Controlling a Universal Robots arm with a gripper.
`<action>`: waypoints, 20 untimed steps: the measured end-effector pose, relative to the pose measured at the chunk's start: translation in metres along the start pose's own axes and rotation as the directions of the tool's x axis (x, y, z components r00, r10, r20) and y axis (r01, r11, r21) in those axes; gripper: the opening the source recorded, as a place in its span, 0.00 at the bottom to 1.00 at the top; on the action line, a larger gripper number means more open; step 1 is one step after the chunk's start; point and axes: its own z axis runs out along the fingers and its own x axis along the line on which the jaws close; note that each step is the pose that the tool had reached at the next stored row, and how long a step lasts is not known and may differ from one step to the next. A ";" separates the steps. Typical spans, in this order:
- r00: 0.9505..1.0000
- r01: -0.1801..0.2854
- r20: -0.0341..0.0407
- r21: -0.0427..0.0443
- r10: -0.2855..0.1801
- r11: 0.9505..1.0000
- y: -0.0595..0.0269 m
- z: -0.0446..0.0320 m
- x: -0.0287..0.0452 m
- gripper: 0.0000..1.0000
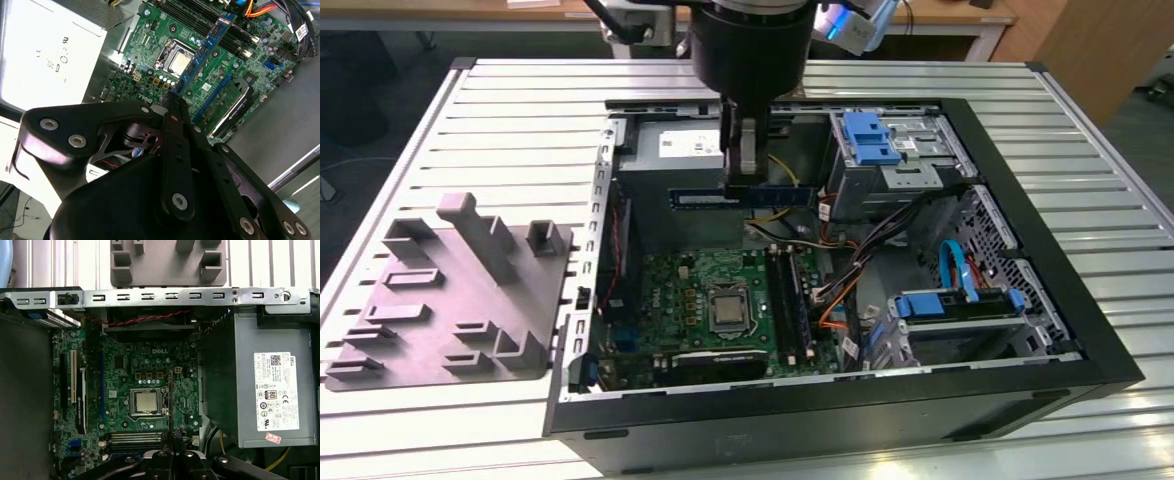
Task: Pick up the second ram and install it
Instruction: 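Pick up the second ram and move it above second insertion slot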
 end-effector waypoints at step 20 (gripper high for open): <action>1.000 0.000 0.000 -0.004 0.000 1.000 -0.0142 0.0200 0.0074 0.12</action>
